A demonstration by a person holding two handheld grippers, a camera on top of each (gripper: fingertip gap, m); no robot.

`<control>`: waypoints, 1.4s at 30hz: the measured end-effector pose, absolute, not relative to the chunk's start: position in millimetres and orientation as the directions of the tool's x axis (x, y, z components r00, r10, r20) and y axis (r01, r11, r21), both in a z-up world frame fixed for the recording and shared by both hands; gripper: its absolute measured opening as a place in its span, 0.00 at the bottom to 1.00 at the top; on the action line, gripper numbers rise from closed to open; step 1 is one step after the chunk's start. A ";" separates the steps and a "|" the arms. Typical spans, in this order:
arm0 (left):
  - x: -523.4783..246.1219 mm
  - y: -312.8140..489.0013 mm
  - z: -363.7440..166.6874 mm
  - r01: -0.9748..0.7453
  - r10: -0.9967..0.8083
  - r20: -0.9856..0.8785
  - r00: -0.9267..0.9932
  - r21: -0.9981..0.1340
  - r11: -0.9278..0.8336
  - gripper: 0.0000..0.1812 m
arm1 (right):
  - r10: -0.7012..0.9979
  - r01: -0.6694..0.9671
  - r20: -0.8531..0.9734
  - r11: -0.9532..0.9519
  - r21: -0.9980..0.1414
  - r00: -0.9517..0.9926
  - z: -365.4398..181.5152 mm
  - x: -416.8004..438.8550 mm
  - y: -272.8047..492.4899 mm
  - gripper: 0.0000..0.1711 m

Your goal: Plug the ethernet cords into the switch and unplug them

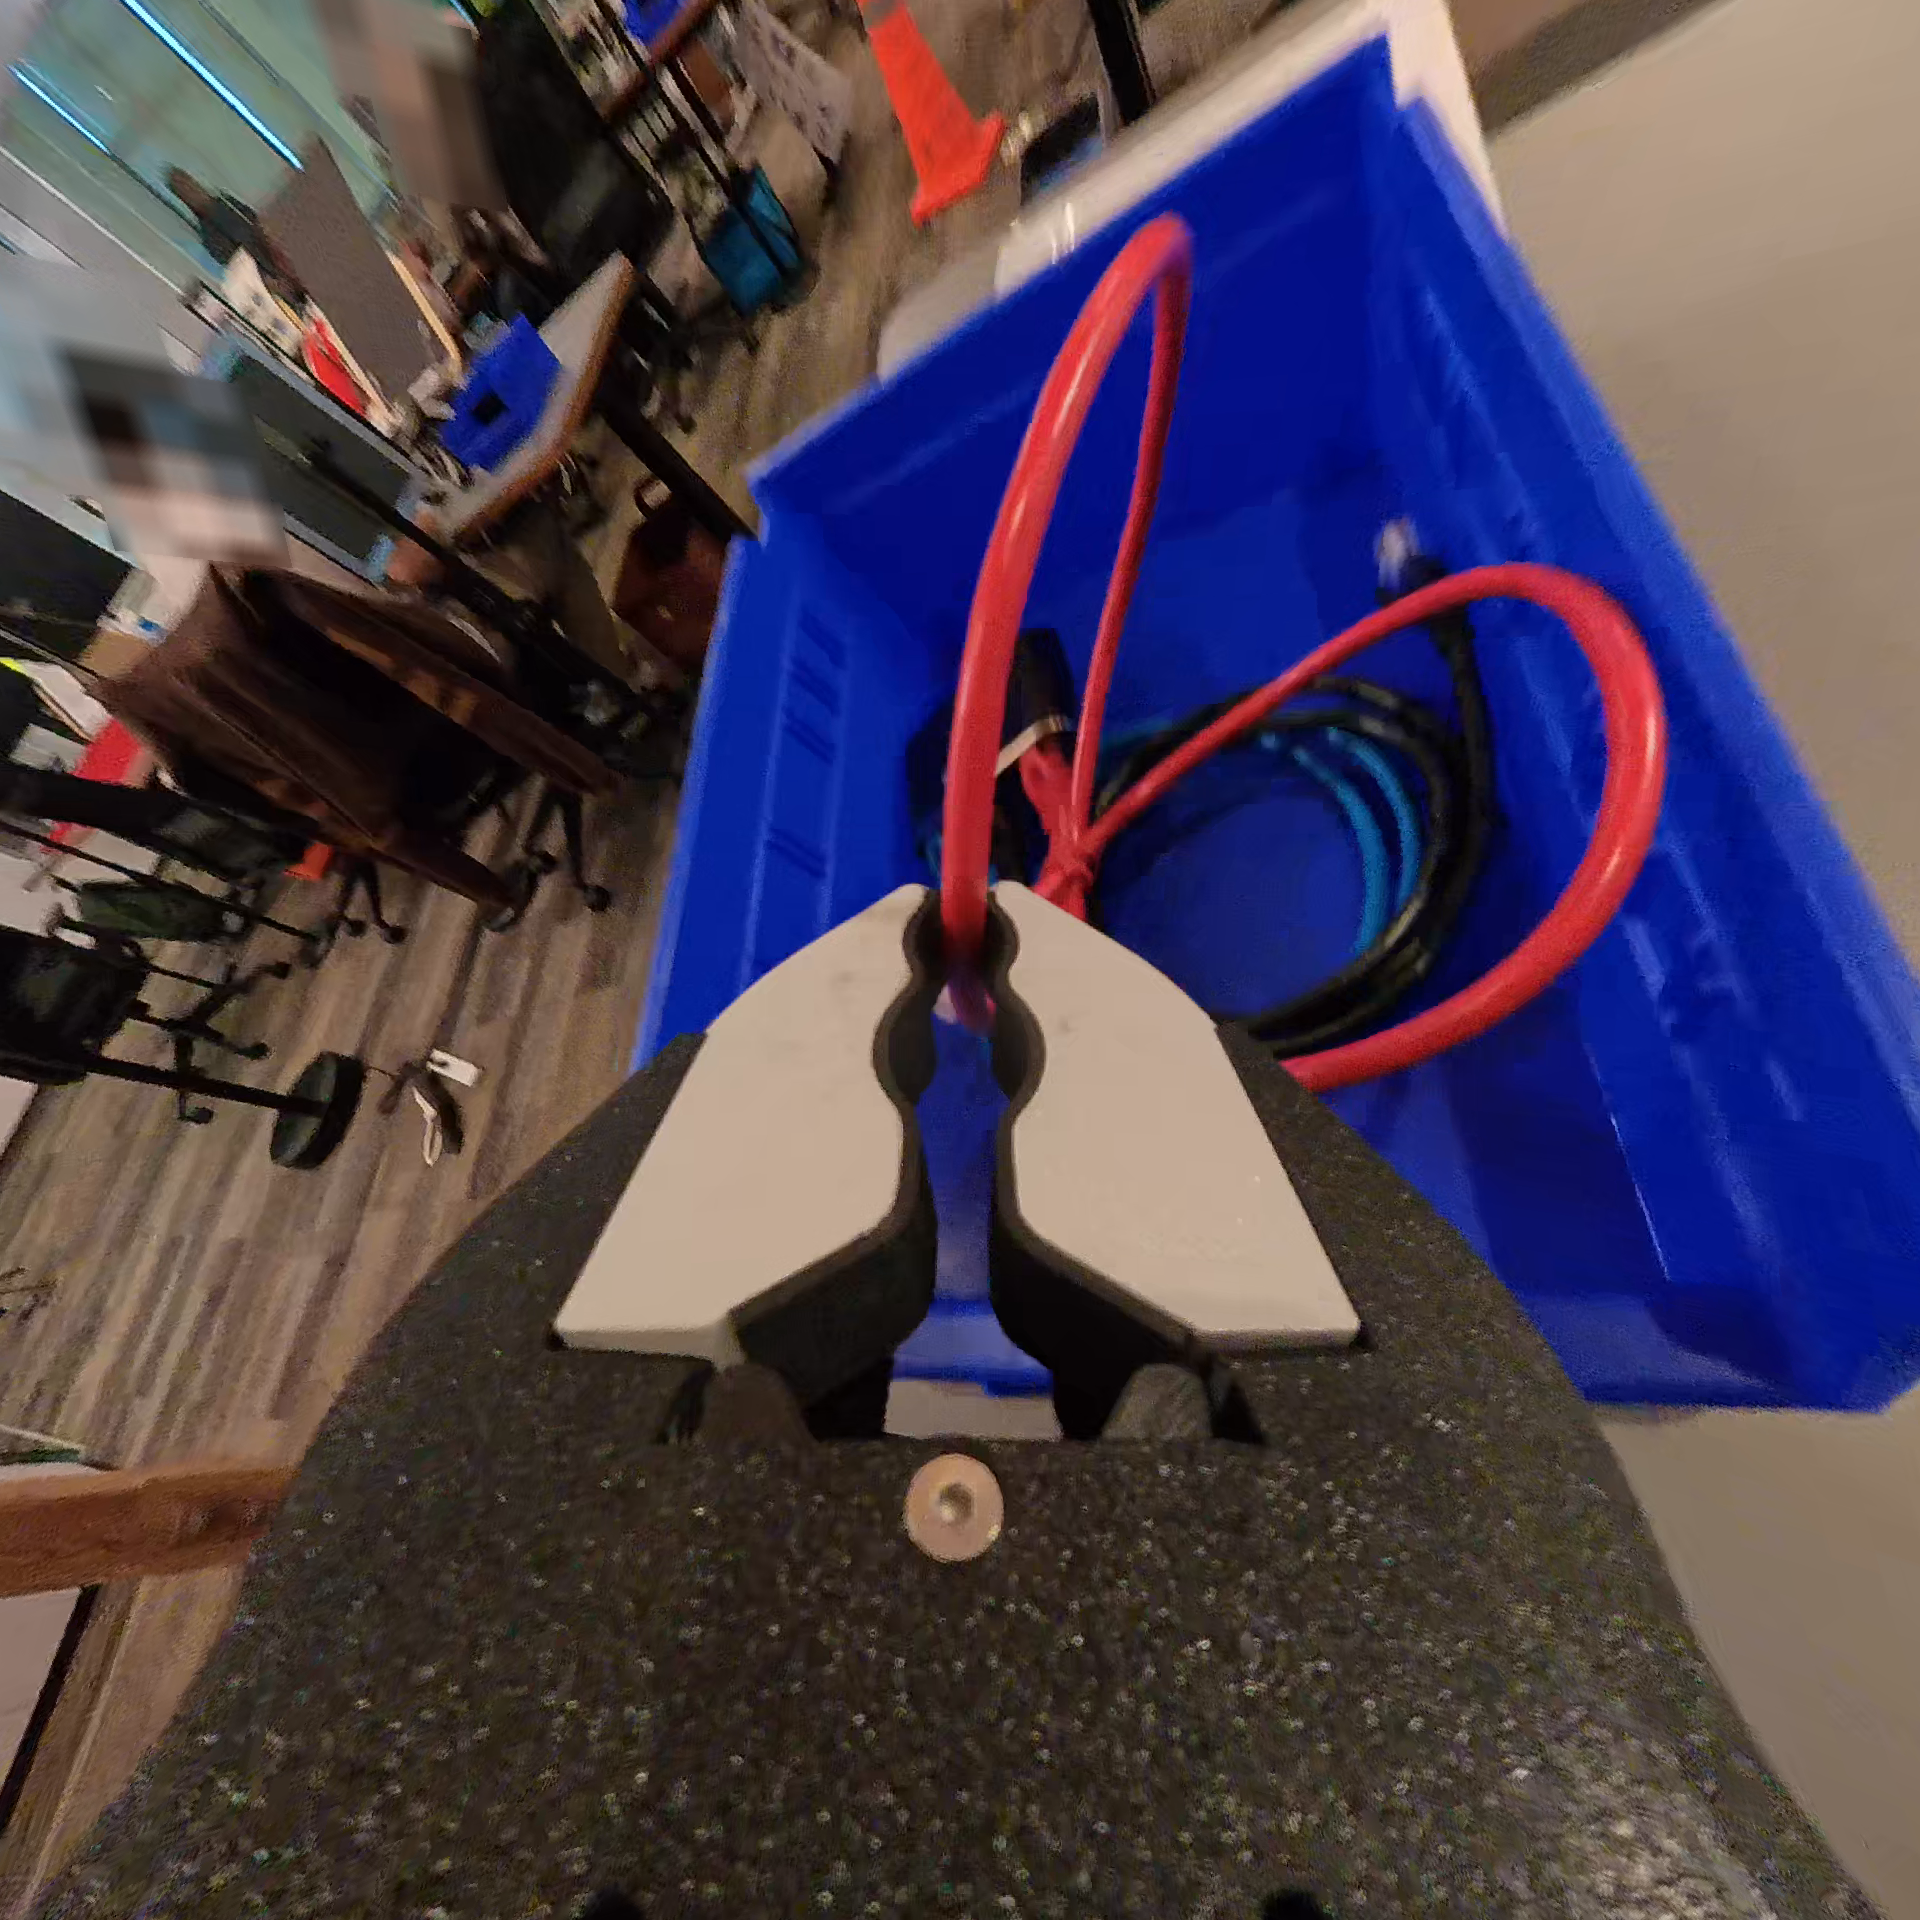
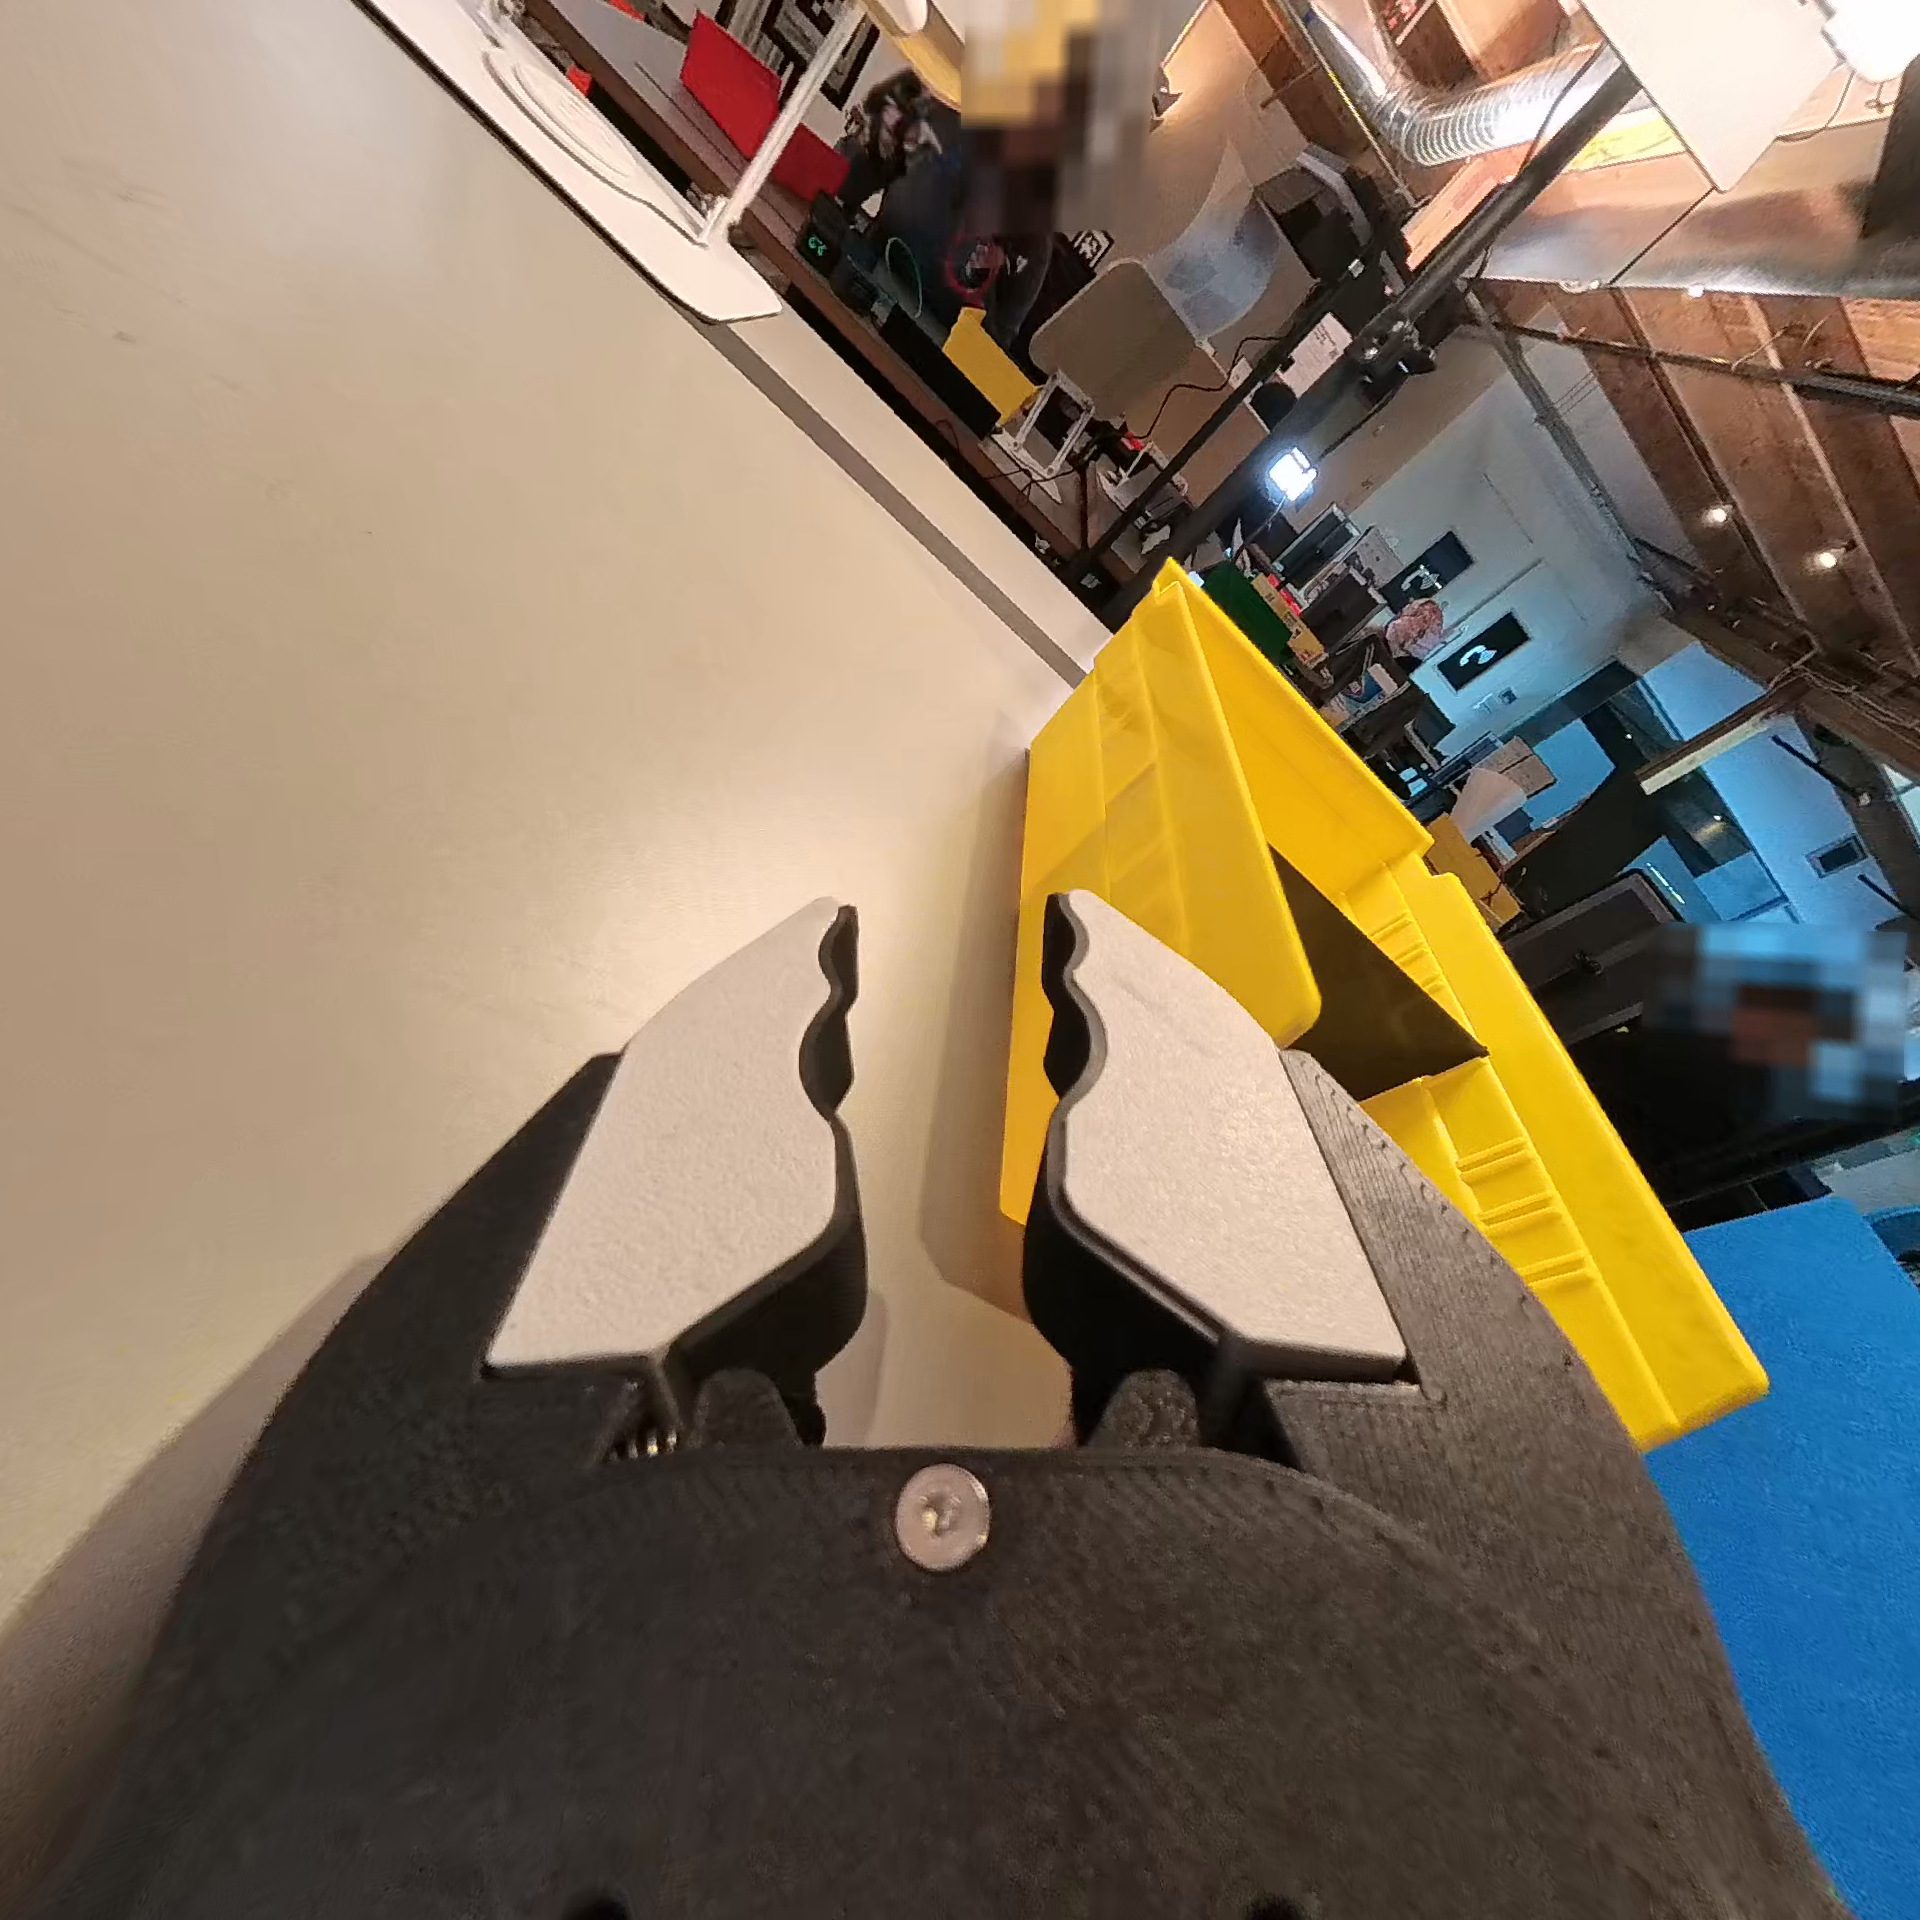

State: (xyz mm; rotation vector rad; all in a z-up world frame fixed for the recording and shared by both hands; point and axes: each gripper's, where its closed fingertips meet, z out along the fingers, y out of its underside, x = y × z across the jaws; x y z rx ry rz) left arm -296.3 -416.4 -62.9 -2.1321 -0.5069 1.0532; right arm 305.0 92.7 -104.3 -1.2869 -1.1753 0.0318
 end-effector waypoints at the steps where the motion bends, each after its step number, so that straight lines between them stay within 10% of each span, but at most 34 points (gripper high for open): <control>1: -297.6 -412.6 -52.8 0.012 0.610 -0.539 0.580 -0.743 -0.669 0.03 | 0.599 0.566 0.651 0.364 -0.740 0.466 -104.4 304.8 92.3 0.20; 12: -284.8 -389.3 100.3 -0.274 0.680 -0.634 0.367 -0.773 -0.573 0.03 | 0.535 0.607 0.725 0.421 -0.674 0.433 -107.7 303.1 87.9 0.20; 21: -129.4 -309.8 223.8 -0.583 0.600 -0.610 0.517 -0.765 -0.275 0.03 | 0.501 0.637 0.761 0.438 -0.634 0.413 -111.5 301.2 86.7 0.20; 33: 38.5 -120.5 55.1 -0.467 0.136 -0.465 0.875 -0.884 -0.018 0.03 | 0.423 0.705 0.833 0.463 -0.537 0.357 -120.8 301.5 84.3 0.20; 42: 68.2 -126.0 -54.4 -0.566 -0.031 -0.566 0.824 -0.821 -0.073 0.03 | 0.457 0.699 0.828 0.473 -0.537 0.327 -124.5 294.3 78.4 0.20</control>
